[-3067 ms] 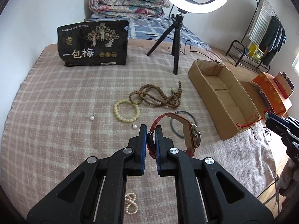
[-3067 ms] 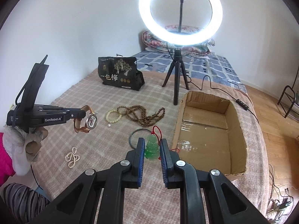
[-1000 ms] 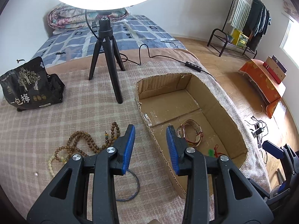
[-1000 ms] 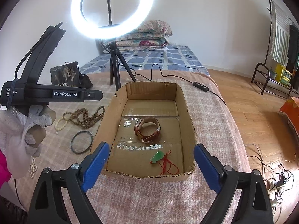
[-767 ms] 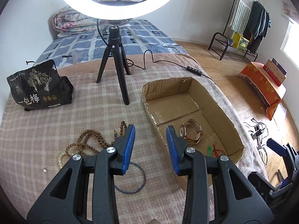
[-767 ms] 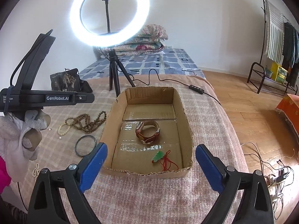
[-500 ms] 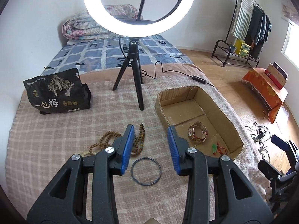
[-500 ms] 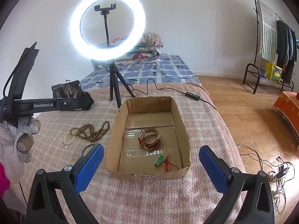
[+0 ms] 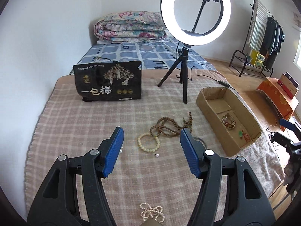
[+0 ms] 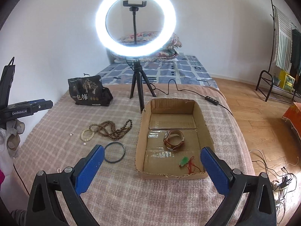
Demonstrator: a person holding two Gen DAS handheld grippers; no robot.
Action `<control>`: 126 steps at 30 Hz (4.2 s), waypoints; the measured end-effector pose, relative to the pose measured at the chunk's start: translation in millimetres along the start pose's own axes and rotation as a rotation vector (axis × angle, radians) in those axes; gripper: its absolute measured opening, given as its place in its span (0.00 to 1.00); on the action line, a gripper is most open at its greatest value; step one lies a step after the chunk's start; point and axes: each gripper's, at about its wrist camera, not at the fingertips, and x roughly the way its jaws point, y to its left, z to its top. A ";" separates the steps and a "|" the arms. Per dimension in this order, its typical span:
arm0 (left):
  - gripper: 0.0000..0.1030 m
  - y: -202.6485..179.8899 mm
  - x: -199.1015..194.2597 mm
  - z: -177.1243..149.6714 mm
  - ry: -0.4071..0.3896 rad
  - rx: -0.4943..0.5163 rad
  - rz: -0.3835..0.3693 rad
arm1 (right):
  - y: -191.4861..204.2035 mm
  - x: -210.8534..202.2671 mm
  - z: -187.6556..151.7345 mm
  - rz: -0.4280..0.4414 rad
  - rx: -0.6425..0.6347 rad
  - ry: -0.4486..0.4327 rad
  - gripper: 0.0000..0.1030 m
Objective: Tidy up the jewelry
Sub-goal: 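Withdraw both open grippers from the box back toward the remaining jewelry, then close the left gripper on the pearl stud earring while the right grasps the brown wooden bead strand, then lift the bead strand with the right gripper over the box while the left carries the earring there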
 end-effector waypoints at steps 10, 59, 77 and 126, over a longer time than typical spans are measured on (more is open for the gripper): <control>0.62 41.9 -24.9 -53.9 0.028 -0.043 0.020 | 38.2 23.8 8.9 0.070 -0.021 0.043 1.00; 0.44 93.5 139.6 -75.7 0.196 -0.120 -0.084 | 134.1 276.0 27.8 0.187 -0.362 0.485 0.78; 0.12 85.1 163.6 -68.9 0.203 -0.079 -0.074 | 140.8 290.0 27.7 0.155 -0.356 0.499 0.55; 0.06 54.1 46.8 -34.5 0.030 -0.056 -0.057 | 105.0 117.6 102.0 0.280 -0.100 0.171 0.10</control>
